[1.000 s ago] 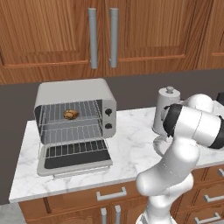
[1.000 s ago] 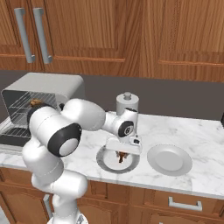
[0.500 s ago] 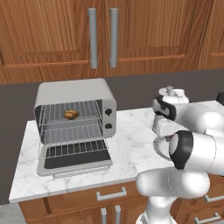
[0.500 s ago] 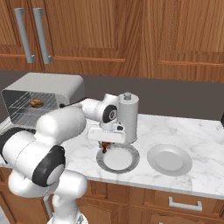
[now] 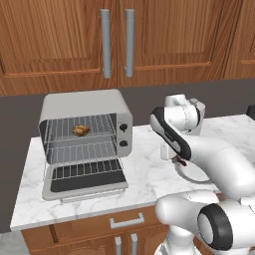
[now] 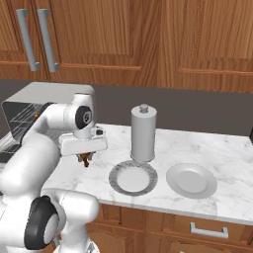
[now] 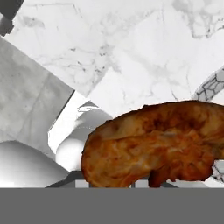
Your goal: Open the toaster oven door. Place the bread on the top rack in the toaster oven and place the chicken drumstick on the bottom rack.
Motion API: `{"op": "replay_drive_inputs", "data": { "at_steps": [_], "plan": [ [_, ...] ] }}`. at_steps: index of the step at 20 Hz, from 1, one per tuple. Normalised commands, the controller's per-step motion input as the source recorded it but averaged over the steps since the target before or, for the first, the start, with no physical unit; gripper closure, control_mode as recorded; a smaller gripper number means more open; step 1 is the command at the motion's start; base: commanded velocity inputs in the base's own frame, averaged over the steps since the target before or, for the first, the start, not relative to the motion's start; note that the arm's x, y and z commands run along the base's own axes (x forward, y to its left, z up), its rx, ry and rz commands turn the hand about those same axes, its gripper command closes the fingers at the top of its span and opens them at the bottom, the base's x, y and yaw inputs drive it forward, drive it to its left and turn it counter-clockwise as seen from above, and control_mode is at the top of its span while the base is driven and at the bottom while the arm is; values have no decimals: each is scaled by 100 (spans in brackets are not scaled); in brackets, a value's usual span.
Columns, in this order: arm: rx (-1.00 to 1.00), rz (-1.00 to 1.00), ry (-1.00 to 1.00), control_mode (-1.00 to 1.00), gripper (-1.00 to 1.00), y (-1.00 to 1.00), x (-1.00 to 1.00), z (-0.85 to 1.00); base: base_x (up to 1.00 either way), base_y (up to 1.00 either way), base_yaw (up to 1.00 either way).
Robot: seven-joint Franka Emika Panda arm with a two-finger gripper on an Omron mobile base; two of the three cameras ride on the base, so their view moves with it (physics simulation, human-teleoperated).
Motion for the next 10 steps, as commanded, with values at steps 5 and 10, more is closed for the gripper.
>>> {"op": "replay_drive_inputs", "data": {
  "at_steps": [5,10],
  "plan": [
    [0,37,0,-100,100,100,-28,34,0,0,0],
    [0,39,0,-100,100,100,-1,30,0,0,0]
  ]
}}
